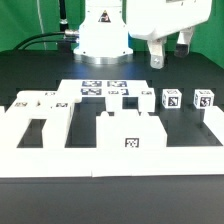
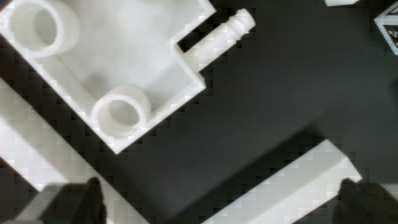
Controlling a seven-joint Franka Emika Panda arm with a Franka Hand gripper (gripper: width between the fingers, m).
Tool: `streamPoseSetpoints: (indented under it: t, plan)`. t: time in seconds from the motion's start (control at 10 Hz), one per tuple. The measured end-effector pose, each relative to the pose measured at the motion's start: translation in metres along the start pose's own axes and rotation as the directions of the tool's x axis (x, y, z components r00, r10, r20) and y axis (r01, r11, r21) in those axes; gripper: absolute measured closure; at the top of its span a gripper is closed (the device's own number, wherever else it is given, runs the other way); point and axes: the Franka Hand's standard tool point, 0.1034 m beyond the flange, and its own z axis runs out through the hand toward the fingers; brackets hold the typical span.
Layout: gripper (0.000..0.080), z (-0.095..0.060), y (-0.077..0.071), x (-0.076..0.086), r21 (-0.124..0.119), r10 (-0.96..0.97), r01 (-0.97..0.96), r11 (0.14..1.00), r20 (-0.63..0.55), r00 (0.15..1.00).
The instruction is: Assemble chair
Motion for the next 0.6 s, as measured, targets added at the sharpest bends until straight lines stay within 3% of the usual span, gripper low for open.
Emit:
streamPoseSetpoints:
  t: [0.5,0.6]
  plan:
    - [0.0150,0.003,0.002,-0.002,0.001,-0.009,0.009,1.000,0.001,1.000]
    - [0.0150,0.014,0.012,-0.009,0.001,-0.032,0.032,1.000,0.003,0.999]
